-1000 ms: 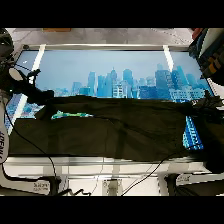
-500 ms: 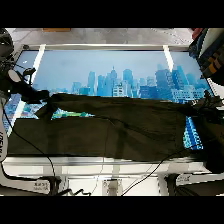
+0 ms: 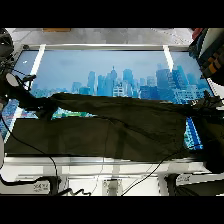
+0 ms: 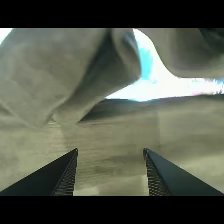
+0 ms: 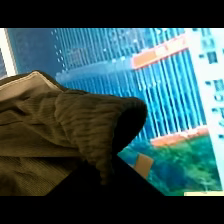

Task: Fold the clothes and pants, and hang the long-sleeved shirts on hangers.

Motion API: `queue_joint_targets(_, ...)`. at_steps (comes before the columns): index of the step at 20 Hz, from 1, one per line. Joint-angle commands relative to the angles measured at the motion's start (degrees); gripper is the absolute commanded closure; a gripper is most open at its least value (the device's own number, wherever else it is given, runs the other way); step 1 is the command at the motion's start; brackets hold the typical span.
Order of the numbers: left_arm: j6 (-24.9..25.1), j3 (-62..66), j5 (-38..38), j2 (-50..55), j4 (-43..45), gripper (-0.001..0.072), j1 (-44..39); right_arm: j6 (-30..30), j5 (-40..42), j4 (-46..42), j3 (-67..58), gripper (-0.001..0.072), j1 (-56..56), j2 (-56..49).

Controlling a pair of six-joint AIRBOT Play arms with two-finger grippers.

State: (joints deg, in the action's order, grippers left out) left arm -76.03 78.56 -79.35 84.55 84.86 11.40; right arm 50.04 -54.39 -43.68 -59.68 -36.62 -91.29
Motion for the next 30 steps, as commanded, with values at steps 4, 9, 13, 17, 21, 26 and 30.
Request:
queue_joint_targets(4,8.35,-10.64,17.51,-1.14,3.61,0.0269,-1.29,0.00,-0.02,-0.31,-0.07,0.0677,0.00,-0.02)
queue_joint_targets(9,8.35,-10.73,23.19,1.95,3.34,0.0269,-1.86,0.00,-0.02,-0.31,-0.07,0.0677,0.00,-0.02)
queue_joint_targets(13,8.37,-10.75,21.22,4.61,3.45,0.0286,-2.40,0.00,-0.02,-0.31,-0.07,0.0677,0.00,-0.02)
queue_joint_targets(17,6.88,-10.78,19.39,4.74,8.35,0.0321,-2.38,0.00,-0.04,-0.31,-0.07,0.0677,0.00,-0.02)
queue_joint_targets(21,4.00,-10.78,16.04,4.74,18.23,0.0690,-2.12,0.00,-0.02,-0.24,-0.07,0.0677,0.00,-0.02)
queue_joint_targets(26,2.34,-5.18,16.31,4.72,31.47,0.0694,-2.12,0.00,-0.02,1.36,-0.07,0.0677,0.00,-0.02)
queue_joint_targets(30,5.73,8.22,20.28,4.72,36.39,0.0694,-1.62,0.02,-0.02,1.53,-0.07,0.0677,0.00,-0.02)
